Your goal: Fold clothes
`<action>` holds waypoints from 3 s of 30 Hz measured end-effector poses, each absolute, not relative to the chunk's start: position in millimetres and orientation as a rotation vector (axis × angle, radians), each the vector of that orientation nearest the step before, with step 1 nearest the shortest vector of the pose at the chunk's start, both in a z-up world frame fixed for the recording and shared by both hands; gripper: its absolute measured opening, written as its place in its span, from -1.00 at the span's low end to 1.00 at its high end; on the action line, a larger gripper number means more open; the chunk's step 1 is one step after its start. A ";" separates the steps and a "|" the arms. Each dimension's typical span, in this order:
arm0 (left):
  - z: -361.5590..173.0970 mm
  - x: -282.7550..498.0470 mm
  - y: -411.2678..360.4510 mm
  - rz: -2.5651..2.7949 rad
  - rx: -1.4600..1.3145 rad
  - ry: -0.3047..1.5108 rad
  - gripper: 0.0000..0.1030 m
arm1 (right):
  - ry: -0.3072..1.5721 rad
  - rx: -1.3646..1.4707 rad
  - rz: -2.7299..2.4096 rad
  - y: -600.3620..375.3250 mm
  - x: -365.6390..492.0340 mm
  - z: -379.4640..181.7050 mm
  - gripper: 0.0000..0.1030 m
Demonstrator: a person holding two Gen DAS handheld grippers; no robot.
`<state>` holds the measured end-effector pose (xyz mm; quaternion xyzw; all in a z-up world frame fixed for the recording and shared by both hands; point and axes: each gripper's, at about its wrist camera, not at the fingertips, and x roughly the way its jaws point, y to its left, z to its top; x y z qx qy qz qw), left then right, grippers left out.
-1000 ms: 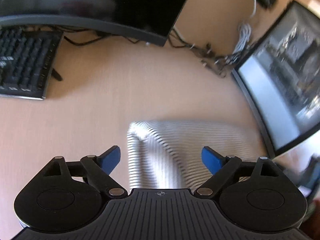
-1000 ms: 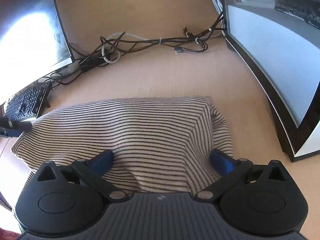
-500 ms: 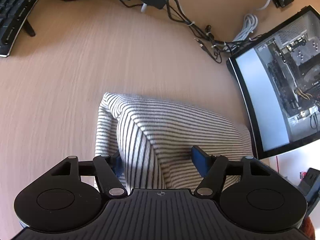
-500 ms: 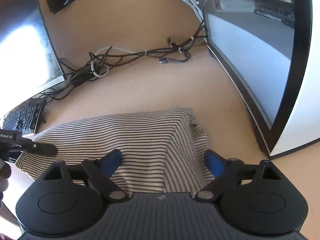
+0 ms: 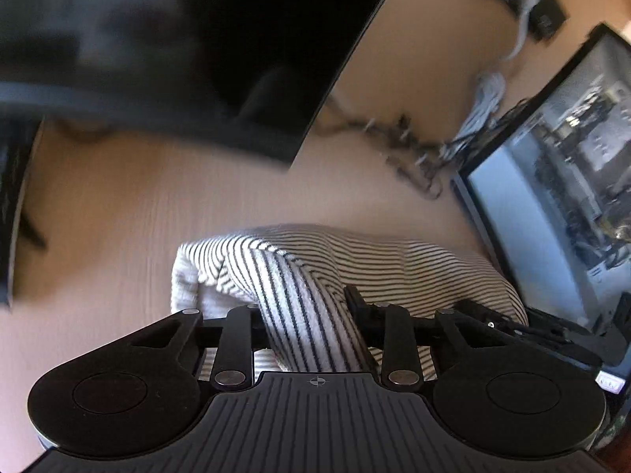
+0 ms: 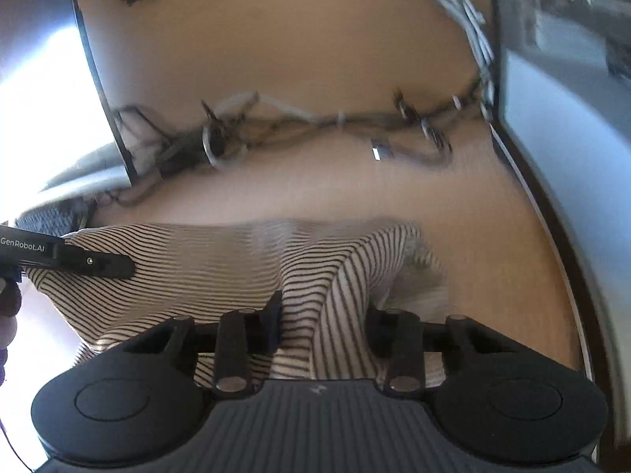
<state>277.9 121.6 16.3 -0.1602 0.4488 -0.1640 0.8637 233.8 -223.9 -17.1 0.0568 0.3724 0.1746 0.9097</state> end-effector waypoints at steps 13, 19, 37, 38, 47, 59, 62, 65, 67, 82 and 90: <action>-12.6 201.4 128.4 -0.378 -0.380 1.016 -0.34 | 0.800 0.148 0.405 -241.5 165.6 -20.0 -0.30; -22.2 188.6 127.0 -0.303 -0.306 1.011 -0.04 | 0.844 0.146 0.325 -240.8 156.5 -49.0 0.04; -27.2 184.8 80.0 -0.313 -0.244 1.011 0.61 | 0.801 0.009 0.290 -230.0 154.0 -45.2 0.65; -30.9 183.7 79.4 -0.306 -0.237 1.005 0.64 | 0.793 -0.011 0.290 -229.2 154.1 -41.8 0.76; -38.2 174.7 59.8 -0.315 -0.096 0.965 0.87 | 0.615 0.063 0.393 -222.1 176.4 15.1 0.96; -45.1 200.0 82.2 -0.424 -0.193 0.970 1.00 | 0.764 -0.099 0.385 -182.6 178.5 -43.7 0.68; -46.9 226.8 93.0 -0.409 -0.234 0.957 1.00 | 0.773 -0.109 0.408 -179.2 156.8 -44.3 0.70; -49.5 249.8 95.5 -0.390 -0.229 0.922 1.00 | 0.796 -0.095 0.469 -170.8 135.1 -40.9 0.79; -51.6 259.0 91.8 -0.366 -0.202 0.894 1.00 | 0.815 -0.093 0.551 -163.2 122.4 -37.3 0.82; -11.8 172.1 82.6 -0.437 -0.248 0.971 -0.10 | 0.756 -0.205 0.355 -208.0 170.4 -13.6 -0.11; -36.0 176.6 70.7 -0.459 -0.154 0.999 -0.11 | 0.739 -0.329 0.318 -198.0 154.3 -40.2 -0.11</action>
